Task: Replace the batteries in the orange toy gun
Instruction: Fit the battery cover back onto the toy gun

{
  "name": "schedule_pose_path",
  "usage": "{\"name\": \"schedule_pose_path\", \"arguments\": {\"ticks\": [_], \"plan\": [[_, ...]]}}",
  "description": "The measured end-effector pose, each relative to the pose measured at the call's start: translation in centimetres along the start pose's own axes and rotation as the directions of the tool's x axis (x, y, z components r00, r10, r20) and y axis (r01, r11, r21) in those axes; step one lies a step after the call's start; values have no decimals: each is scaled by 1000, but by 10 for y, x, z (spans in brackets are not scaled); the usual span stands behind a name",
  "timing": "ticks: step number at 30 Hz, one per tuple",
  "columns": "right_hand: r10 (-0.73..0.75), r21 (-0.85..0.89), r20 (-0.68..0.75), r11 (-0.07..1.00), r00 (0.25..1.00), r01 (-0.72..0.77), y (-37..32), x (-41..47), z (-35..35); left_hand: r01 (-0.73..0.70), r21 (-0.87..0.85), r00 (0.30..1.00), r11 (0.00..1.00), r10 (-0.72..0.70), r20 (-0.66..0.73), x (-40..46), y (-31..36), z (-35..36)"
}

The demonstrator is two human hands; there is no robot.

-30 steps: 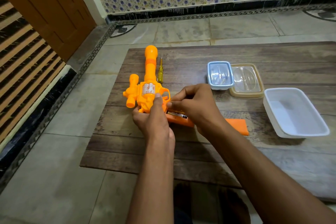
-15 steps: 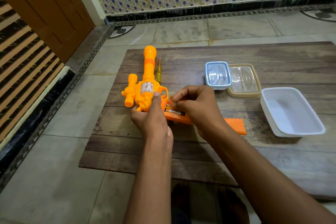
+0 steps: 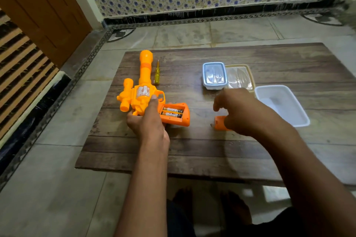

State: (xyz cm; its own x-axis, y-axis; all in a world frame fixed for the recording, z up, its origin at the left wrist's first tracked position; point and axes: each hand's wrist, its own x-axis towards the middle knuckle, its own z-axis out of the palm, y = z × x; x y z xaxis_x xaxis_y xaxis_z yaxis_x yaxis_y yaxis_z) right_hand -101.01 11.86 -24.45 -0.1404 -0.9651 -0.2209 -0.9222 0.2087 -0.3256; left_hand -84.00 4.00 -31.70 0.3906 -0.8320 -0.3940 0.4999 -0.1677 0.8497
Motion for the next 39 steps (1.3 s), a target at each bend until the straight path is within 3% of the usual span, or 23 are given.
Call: {"name": "schedule_pose_path", "arguments": {"ticks": [4,7,15,22,25,31,34,39], "plan": [[24,-146,83,989,996,-12,0,-9,7,12,-4,1000,1000,-12,-7,-6,1,-2],[24,-132,20,991,1000,-21,-3,-7,10,18,1,1000,1000,-18,-7,-8,2,-1],[93,-168,54,982,994,-82,-1,-2,6,41,21,999,999,-41,-23,-7,1,2],[46,-23,-5,999,999,-46,8,2,4,56,6,998,998,-56,-16,-6,1,1],[-4,148,-65,989,998,13,5,3,0,57,24,998,998,-57,-28,-7,1,1],[-50,530,-312,820,949,217,-25,6,4,48,37,998,998,-47,-30,-10,-2,2],[-45,532,-351,812,935,239,-36,15,18,38,36,999,999,-37,-25,-12,-2,4],[-114,407,-264,887,958,218,-44,17,22,38,30,999,999,-37,-15,-13,1,3]]}}
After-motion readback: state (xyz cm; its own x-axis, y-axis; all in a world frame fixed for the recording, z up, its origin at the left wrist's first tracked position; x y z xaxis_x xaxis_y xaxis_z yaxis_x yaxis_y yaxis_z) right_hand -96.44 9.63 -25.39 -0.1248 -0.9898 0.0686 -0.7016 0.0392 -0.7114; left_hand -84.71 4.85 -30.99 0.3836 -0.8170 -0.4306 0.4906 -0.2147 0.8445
